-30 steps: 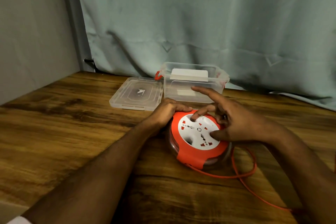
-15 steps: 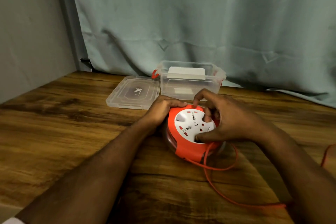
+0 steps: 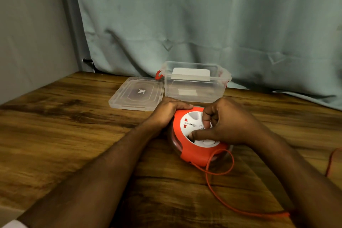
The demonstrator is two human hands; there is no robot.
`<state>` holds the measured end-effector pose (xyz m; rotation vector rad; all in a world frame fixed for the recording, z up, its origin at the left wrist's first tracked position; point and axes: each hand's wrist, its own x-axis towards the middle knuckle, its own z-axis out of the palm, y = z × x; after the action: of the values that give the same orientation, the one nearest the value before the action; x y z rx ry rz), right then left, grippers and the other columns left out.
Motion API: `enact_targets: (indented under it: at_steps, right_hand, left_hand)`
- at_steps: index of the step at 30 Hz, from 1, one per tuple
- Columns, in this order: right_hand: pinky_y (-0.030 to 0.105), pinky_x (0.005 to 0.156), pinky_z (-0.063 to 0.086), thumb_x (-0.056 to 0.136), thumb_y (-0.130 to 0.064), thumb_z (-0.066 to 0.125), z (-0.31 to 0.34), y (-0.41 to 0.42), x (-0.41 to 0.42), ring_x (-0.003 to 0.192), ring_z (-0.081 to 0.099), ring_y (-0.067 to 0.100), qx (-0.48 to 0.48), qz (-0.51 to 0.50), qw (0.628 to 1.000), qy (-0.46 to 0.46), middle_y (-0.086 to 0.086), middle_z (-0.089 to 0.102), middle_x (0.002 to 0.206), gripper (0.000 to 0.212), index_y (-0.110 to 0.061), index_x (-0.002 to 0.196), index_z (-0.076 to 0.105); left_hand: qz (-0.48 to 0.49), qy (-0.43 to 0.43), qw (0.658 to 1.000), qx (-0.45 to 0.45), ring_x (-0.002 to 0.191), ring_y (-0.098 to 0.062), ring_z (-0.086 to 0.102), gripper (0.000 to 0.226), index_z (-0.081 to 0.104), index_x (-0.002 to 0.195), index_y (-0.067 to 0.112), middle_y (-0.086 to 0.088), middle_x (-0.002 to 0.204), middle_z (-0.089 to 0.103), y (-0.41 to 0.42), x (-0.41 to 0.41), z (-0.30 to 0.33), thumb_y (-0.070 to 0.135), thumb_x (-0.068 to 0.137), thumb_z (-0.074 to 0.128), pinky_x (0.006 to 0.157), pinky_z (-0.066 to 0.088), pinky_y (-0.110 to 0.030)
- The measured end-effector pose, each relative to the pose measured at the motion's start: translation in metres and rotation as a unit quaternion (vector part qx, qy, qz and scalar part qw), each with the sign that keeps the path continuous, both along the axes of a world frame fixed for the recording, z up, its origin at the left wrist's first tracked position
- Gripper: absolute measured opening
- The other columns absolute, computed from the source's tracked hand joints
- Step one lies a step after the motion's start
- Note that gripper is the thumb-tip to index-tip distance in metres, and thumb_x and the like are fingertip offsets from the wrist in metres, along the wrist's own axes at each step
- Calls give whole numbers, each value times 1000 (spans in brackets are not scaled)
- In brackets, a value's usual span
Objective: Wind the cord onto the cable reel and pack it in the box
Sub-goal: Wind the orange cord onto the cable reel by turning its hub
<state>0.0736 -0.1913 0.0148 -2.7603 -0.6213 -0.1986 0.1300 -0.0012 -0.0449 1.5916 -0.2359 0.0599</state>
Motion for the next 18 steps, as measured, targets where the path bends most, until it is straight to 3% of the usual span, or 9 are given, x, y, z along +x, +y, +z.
enact_targets:
  at_steps: [3,6,8,10,12,15,18]
  right_hand:
    - [23,49,33,63,-68,85,-3,2,0,55,56,-8,7,16,1000,0,-27,59,51,49,-23,64,65]
    - [35,51,45,67,-64,84,-4,-5,1,55,57,6,34,43,998,-30,-10,65,60,45,-27,74,59]
    - [38,54,50,73,-41,86,-3,-16,6,60,59,9,66,83,994,-11,-7,67,70,30,-36,87,61]
    - [33,52,49,75,-15,83,-1,-26,11,55,53,7,90,117,988,35,-8,61,67,41,-42,99,64]
    - [30,52,45,75,-1,80,-1,-30,14,52,46,5,92,141,983,69,-15,63,69,54,-41,108,66]
    - [22,51,43,74,5,78,-2,-29,16,53,46,3,84,168,979,74,-25,72,110,72,-42,126,59]
    - [16,53,48,76,9,77,3,-29,14,56,54,0,98,178,975,85,-19,72,116,87,-43,140,49]
  left_hand:
    - [-2,4,1000,2,78,-26,75,9,80,84,7,-14,85,79,1,-1,1,11,84,72,71,59,-29]
    - [5,12,1000,-10,73,-26,74,11,80,81,5,-15,81,78,1,-3,3,10,85,71,69,58,-30]
    - [9,10,1000,-5,78,-33,74,15,79,89,-1,-19,85,78,2,-2,2,11,86,70,72,59,-34]
    - [1,11,1000,5,86,-45,72,22,77,96,-5,-24,90,77,2,-3,1,14,87,69,77,59,-41]
    - [-10,15,1000,8,85,-44,73,21,78,95,-3,-23,90,77,2,-4,2,14,88,68,77,59,-42]
    - [-12,-5,1000,21,70,-25,73,18,80,81,9,-13,80,78,2,-6,3,8,89,64,68,58,-30]
    - [-9,-7,1000,24,70,-26,72,19,81,79,14,-14,79,78,2,-5,3,9,89,65,69,58,-31]
